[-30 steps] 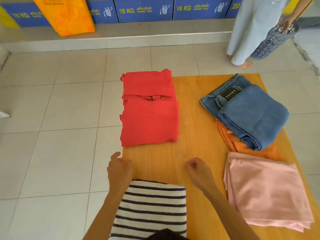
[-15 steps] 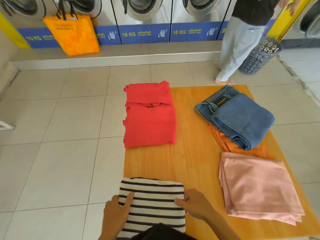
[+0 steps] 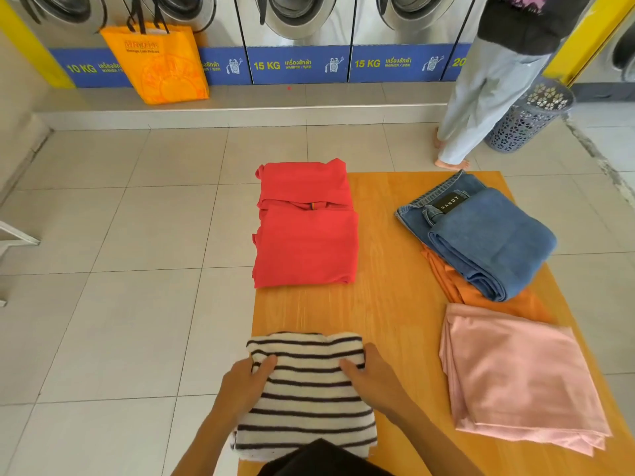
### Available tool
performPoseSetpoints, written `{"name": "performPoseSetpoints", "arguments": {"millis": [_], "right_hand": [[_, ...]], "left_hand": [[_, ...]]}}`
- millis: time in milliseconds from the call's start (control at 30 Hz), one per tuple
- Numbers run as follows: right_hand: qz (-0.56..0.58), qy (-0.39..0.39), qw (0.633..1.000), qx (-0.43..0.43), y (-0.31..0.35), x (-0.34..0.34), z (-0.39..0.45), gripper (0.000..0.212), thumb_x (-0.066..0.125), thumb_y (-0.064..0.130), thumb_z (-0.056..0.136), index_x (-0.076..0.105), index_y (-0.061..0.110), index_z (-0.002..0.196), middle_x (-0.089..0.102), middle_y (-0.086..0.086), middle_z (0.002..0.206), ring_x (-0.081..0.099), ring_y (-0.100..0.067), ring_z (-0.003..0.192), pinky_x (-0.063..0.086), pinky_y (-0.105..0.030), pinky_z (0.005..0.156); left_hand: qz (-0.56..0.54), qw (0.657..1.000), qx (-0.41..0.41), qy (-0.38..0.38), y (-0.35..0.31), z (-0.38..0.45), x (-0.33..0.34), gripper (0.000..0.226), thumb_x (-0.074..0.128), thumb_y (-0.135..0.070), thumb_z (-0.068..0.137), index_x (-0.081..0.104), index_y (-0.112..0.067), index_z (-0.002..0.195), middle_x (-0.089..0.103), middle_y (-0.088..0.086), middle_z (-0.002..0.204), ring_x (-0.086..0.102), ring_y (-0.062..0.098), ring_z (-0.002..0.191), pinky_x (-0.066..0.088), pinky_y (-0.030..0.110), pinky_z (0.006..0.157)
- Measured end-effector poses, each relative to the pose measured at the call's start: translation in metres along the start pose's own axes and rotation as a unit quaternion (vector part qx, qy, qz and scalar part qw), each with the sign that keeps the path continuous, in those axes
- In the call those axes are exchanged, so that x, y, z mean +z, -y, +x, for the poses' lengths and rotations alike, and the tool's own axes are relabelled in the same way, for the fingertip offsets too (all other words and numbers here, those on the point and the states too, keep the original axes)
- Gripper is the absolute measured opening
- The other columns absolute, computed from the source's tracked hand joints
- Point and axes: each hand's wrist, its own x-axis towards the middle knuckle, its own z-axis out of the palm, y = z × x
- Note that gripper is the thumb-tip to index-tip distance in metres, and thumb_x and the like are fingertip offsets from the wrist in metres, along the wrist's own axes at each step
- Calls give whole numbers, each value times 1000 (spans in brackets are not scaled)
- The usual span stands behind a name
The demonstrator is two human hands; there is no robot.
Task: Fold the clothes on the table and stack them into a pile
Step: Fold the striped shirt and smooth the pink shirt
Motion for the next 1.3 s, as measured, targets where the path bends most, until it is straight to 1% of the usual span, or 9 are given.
{"name": "performPoseSetpoints", "arguments": {"millis": [133,267,433,600,767,933,1100,1200,1300], "right_hand": [[12,-34,998,-49,34,-20,24,28,56,43,100,51,20,116,64,5,105,65,-10,92,56,-28,71],[28,-89,993,-77,62,-29,57,29,56,40,100,53,17,118,63,2,104,64,-13,91,55,-34,74],[-19,-90,995,-42,54,-22,87,35,51,29,102,49,12,131,57,7,96,57,-11,81,43,-22,58],[-31,-110,993,-35,43,-15,95,31,50,32,103,50,13,127,64,-1,103,62,-18,83,44,-26,57],[-29,-97,994,-43,42,-18,96,32,50,32,103,50,12,128,62,0,105,63,-21,93,48,-32,72],[-13,-104,994,-45,38,-17,91,34,52,36,101,52,15,128,61,6,102,60,-17,90,49,-32,76],[-3,-114,992,-51,25,-18,80,34,53,41,100,58,18,124,65,5,109,64,-16,98,54,-34,85],[16,-111,992,-51,16,-20,68,30,55,42,99,59,20,119,66,6,105,65,-13,96,54,-29,80],[20,-125,990,-53,10,-18,58,30,56,42,98,61,16,114,66,6,97,65,-10,88,48,-20,66]], "left_hand": [[-74,996,34,-28,-31,12,-20,50,50,-58,92,63,-17,117,69,4,103,66,22,94,56,41,86],[-107,990,62,-61,-64,37,-22,49,50,-55,94,60,-16,122,68,6,109,65,26,100,55,40,89],[-9,997,23,-73,-75,71,-13,56,46,-48,98,49,-6,135,61,16,129,58,34,117,47,45,101],[29,996,31,-78,-76,83,-11,54,43,-45,100,46,-5,137,59,16,131,56,35,120,45,44,101],[10,996,23,-80,-73,82,-9,55,44,-46,100,44,-7,139,59,16,131,56,36,120,46,47,102],[-17,996,11,-86,-65,75,-13,60,50,-50,96,42,-9,138,59,15,129,58,34,116,49,46,97],[-55,994,25,-90,-48,55,-12,55,55,-41,96,39,-9,138,58,13,124,55,23,97,51,40,86],[-64,992,42,-99,-32,39,-3,54,56,-40,96,40,-9,138,58,13,125,58,27,104,52,40,88],[-84,988,54,-115,-18,26,9,53,59,-38,95,43,-9,136,59,13,125,60,29,109,54,43,90]]}}
